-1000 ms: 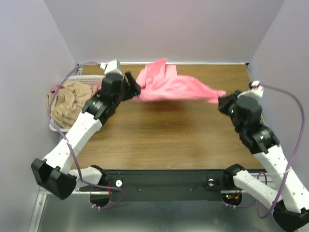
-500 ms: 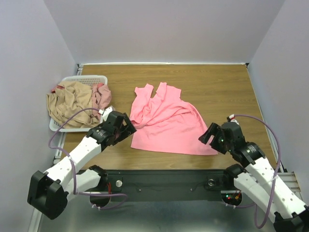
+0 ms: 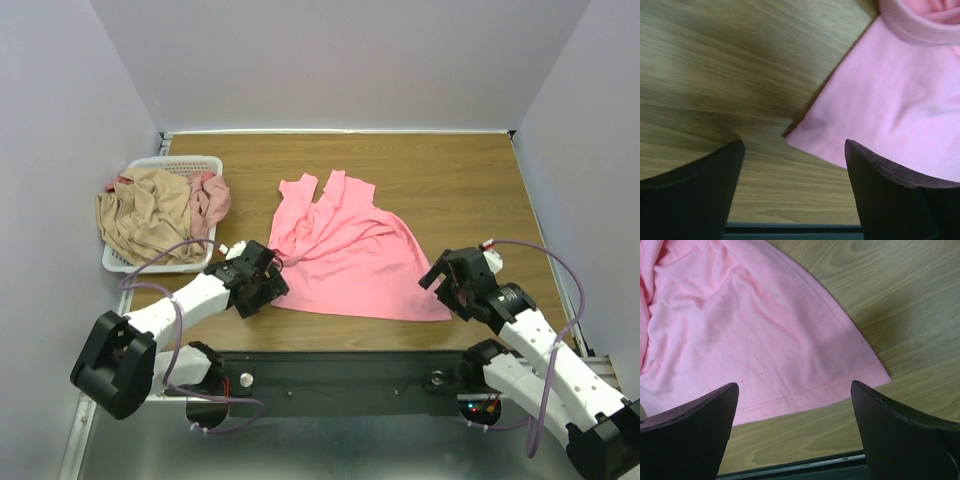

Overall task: Fold and stack the t-shirts
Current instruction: Flatten the tshirt out

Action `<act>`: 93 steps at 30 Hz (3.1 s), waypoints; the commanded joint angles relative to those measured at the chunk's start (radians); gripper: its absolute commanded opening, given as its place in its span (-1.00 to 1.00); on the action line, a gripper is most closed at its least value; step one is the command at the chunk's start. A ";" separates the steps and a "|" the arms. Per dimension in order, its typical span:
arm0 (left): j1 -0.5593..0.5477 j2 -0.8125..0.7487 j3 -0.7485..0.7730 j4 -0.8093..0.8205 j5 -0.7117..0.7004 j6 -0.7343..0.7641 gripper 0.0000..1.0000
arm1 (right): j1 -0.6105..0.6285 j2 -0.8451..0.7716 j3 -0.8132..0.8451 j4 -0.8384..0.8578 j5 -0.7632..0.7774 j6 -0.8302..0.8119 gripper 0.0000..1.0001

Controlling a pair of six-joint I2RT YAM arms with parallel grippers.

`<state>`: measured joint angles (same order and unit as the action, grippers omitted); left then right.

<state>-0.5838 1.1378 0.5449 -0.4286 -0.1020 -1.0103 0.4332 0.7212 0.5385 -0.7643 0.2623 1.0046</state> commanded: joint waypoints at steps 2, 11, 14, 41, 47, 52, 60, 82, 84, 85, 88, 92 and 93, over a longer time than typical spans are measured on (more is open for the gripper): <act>-0.013 0.112 -0.006 0.085 0.021 -0.011 0.66 | -0.001 -0.002 -0.002 -0.010 0.083 0.075 1.00; -0.047 0.126 0.000 0.134 0.033 0.001 -0.90 | 0.001 0.037 -0.028 -0.010 0.152 0.134 1.00; -0.048 0.112 -0.002 0.133 0.013 0.001 -1.00 | -0.001 0.061 -0.038 -0.010 0.155 0.154 1.00; -0.062 -0.021 0.217 0.005 -0.068 0.055 -1.00 | -0.001 0.129 0.027 0.180 0.237 0.060 -0.99; -0.062 -0.062 0.536 -0.120 -0.163 0.139 -1.00 | -0.001 0.017 0.328 0.183 0.333 -0.066 -0.99; -0.062 -0.069 0.938 -0.208 -0.214 0.234 -1.00 | -0.001 0.032 0.654 0.187 0.296 -0.191 -0.99; -0.062 -0.015 1.484 -0.262 -0.108 0.363 -1.00 | -0.001 0.104 1.076 0.201 0.190 -0.325 -0.99; 0.134 0.394 1.826 -0.222 -0.144 0.469 -1.00 | -0.001 0.595 1.462 0.286 0.371 -0.532 -0.99; 0.208 0.465 1.882 -0.190 -0.076 0.486 -1.00 | -0.008 0.718 1.565 0.342 0.415 -0.561 -0.99; 0.281 0.497 1.927 -0.173 -0.039 0.489 -1.00 | -0.014 0.756 1.606 0.362 0.416 -0.586 -0.99; 0.405 0.626 2.042 -0.131 0.097 0.467 -1.00 | -0.057 0.917 1.806 0.399 0.352 -0.626 -0.99; 0.449 0.596 1.994 0.013 0.202 0.473 -1.00 | -0.088 1.040 1.989 0.430 0.316 -0.649 -0.99; 0.449 0.588 1.994 0.037 0.214 0.476 -1.00 | -0.091 1.040 1.997 0.444 0.316 -0.649 -0.99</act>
<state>-0.1486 1.8740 2.4859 -0.6205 -0.0147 -0.5579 0.3710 1.7897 2.3703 -0.4839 0.5793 0.4065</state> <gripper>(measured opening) 0.026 0.022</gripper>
